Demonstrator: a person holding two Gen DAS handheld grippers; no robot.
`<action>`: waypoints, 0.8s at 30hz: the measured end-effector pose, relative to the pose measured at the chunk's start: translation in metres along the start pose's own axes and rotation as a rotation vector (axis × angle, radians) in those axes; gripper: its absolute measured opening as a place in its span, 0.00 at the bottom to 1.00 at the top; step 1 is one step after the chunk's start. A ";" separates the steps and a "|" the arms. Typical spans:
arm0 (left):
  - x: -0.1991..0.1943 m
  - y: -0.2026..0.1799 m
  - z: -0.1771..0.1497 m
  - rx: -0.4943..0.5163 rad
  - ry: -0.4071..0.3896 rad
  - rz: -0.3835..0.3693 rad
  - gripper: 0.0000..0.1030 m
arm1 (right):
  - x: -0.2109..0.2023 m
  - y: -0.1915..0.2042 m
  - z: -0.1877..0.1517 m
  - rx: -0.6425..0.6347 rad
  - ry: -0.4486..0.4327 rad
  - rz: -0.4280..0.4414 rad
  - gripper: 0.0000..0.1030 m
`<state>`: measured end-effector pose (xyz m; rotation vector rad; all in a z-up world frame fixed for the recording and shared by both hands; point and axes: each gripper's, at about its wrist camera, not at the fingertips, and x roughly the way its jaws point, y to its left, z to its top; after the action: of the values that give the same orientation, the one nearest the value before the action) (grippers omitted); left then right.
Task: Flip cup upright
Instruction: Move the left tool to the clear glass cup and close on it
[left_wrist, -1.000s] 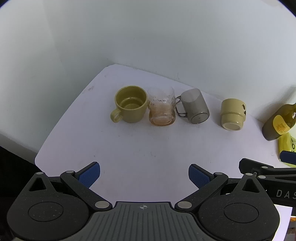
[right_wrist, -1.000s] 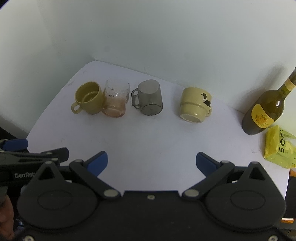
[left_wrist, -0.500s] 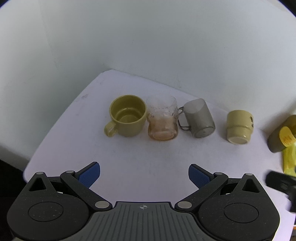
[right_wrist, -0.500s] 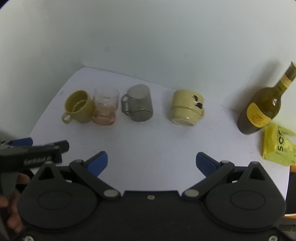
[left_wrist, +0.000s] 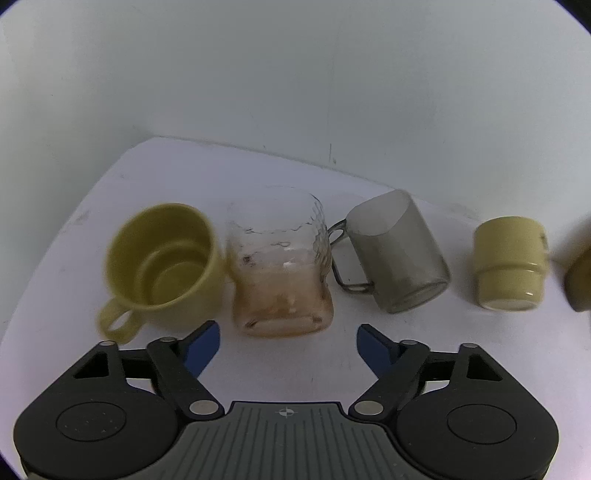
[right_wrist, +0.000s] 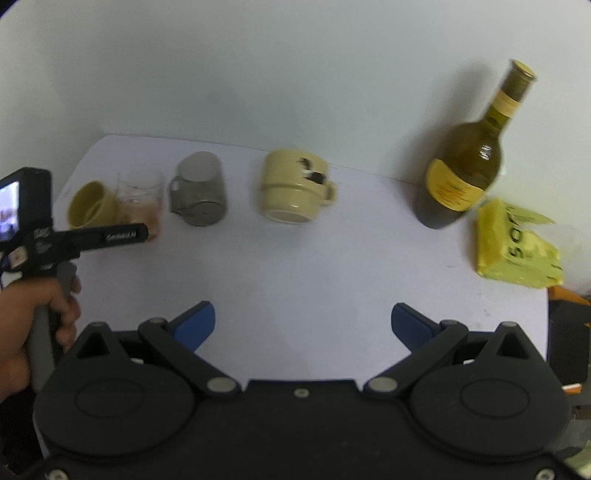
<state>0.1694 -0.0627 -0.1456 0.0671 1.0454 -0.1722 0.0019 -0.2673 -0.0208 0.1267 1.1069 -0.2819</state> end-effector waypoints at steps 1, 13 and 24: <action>0.008 -0.002 0.004 -0.008 -0.003 0.018 0.72 | 0.000 -0.002 -0.001 0.002 -0.001 -0.006 1.00; 0.028 0.001 0.009 -0.016 0.008 0.048 0.65 | -0.004 -0.031 -0.008 0.046 -0.016 -0.042 1.00; 0.002 -0.008 -0.035 0.039 0.050 -0.004 0.65 | -0.008 -0.026 -0.012 0.033 -0.041 -0.002 1.00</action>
<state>0.1391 -0.0665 -0.1643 0.1052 1.0920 -0.1951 -0.0188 -0.2883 -0.0181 0.1481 1.0626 -0.3035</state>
